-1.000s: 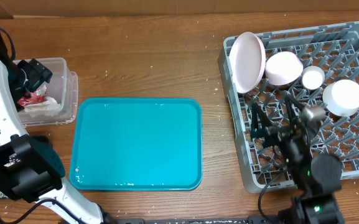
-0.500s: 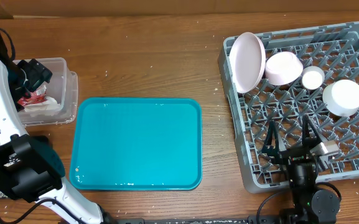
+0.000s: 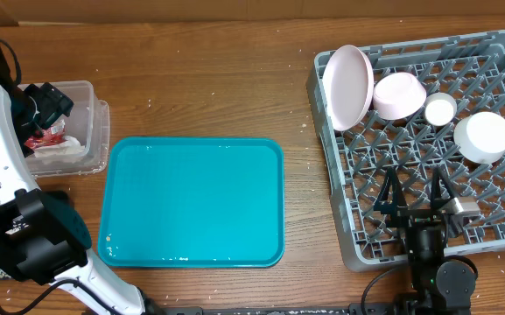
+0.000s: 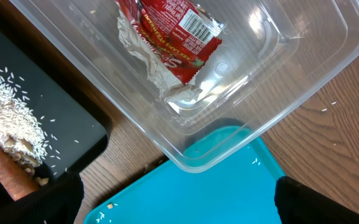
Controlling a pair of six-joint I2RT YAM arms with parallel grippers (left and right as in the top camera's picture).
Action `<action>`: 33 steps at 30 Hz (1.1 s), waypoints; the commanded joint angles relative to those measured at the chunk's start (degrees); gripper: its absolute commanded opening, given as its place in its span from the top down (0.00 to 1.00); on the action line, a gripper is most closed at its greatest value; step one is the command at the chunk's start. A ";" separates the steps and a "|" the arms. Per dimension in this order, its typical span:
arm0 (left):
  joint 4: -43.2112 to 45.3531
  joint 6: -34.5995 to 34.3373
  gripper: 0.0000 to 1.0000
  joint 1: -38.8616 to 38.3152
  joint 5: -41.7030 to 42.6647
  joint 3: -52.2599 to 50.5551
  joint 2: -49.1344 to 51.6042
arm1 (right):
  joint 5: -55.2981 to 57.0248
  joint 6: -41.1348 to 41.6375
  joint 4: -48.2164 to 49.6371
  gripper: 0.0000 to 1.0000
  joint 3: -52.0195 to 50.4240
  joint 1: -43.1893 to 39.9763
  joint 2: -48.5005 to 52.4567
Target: Sort waste into correct bins and load items into the dishwasher
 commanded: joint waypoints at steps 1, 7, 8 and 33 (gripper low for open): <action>0.00 -0.02 0.00 -0.39 -0.33 -0.07 -0.13 | 4.24 0.04 -0.96 0.00 -0.61 -0.22 -0.72; 0.00 -0.02 0.00 -0.39 -0.33 -0.07 -0.13 | 3.32 0.09 -6.10 0.00 -0.61 -0.20 -0.72; 0.00 -0.02 0.00 -0.39 -0.33 -0.07 -0.13 | 2.49 0.11 -7.85 0.00 -0.61 -0.20 -0.72; 0.00 -0.02 0.00 -0.39 -0.33 -0.07 -0.13 | 0.13 0.07 -11.80 0.00 -0.61 -0.20 -0.68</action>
